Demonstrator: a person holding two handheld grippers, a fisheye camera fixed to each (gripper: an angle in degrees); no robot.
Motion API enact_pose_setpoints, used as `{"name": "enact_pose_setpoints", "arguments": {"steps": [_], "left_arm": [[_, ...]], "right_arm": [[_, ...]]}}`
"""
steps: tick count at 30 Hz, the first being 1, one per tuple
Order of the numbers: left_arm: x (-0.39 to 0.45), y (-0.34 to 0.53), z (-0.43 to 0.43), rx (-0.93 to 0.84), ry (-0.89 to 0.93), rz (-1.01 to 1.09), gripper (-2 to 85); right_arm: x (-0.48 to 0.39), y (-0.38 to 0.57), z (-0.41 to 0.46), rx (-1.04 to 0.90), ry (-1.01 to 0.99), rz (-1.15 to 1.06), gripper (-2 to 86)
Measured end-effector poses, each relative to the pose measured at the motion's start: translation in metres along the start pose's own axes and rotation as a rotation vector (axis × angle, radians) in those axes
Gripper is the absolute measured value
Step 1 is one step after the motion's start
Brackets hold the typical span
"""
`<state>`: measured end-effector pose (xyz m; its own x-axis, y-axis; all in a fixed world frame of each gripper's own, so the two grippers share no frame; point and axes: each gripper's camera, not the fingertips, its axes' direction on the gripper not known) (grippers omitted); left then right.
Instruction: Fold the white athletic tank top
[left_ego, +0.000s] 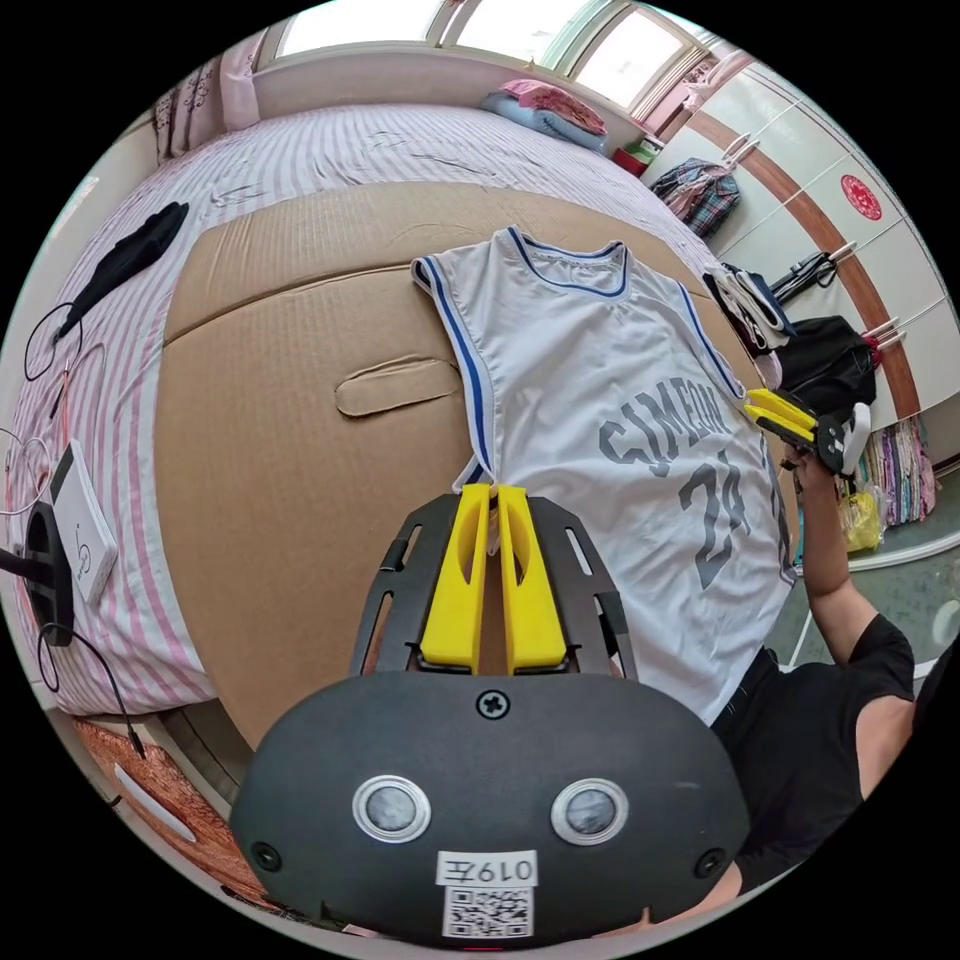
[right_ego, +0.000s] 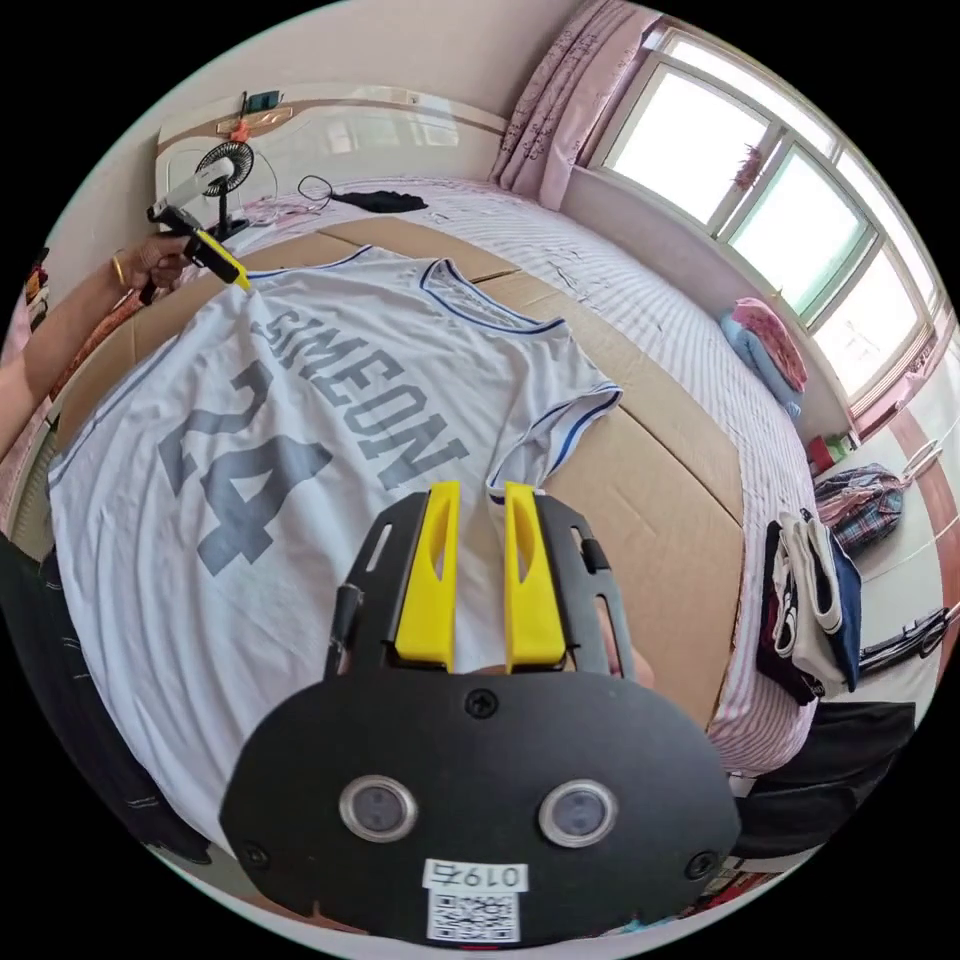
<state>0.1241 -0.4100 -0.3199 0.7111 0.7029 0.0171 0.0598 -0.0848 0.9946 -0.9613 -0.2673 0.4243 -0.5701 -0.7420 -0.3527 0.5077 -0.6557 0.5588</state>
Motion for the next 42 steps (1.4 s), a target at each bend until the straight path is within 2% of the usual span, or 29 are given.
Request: {"name": "enact_pose_setpoints", "arguments": {"steps": [3,6,8,10,12,16,18,26,30,37,42], "left_arm": [[-0.009,0.001,0.000,0.006,0.018,-0.018,1.5],[-0.013,0.000,0.001,0.003,0.019,-0.017,1.4],[-0.014,-0.003,0.002,-0.004,0.017,-0.016,1.5],[-0.015,-0.005,0.003,-0.010,0.014,-0.018,1.4],[-0.015,-0.007,0.001,-0.011,0.009,-0.014,1.4],[-0.020,-0.010,-0.006,-0.011,0.005,-0.010,1.4],[-0.022,-0.012,-0.009,-0.009,0.006,-0.010,1.4],[-0.035,-0.022,-0.030,0.001,0.008,-0.019,1.4],[-0.042,-0.025,-0.041,0.009,0.018,-0.029,1.5],[-0.060,-0.037,-0.081,0.084,0.009,-0.092,1.6],[-0.067,-0.052,-0.122,0.195,0.083,-0.106,1.6]], "right_arm": [[0.027,0.013,-0.015,0.036,-0.042,0.061,0.9],[0.077,0.025,-0.015,0.064,-0.043,0.244,0.1],[0.124,0.030,0.003,0.047,-0.239,0.389,1.4],[0.146,0.027,0.027,-0.038,-0.400,0.428,7.7],[0.152,0.023,0.043,-0.101,-0.481,0.426,9.2],[0.140,0.021,0.050,-0.186,-0.461,0.369,6.4],[0.132,0.023,0.039,-0.157,-0.445,0.340,5.2],[0.070,0.033,-0.042,0.032,-0.016,0.164,2.1],[0.059,0.041,-0.043,0.007,0.007,0.136,-0.1],[0.118,0.049,-0.042,0.038,0.053,0.265,-0.7],[0.191,0.050,-0.028,-0.009,0.007,0.375,-0.7]]}}
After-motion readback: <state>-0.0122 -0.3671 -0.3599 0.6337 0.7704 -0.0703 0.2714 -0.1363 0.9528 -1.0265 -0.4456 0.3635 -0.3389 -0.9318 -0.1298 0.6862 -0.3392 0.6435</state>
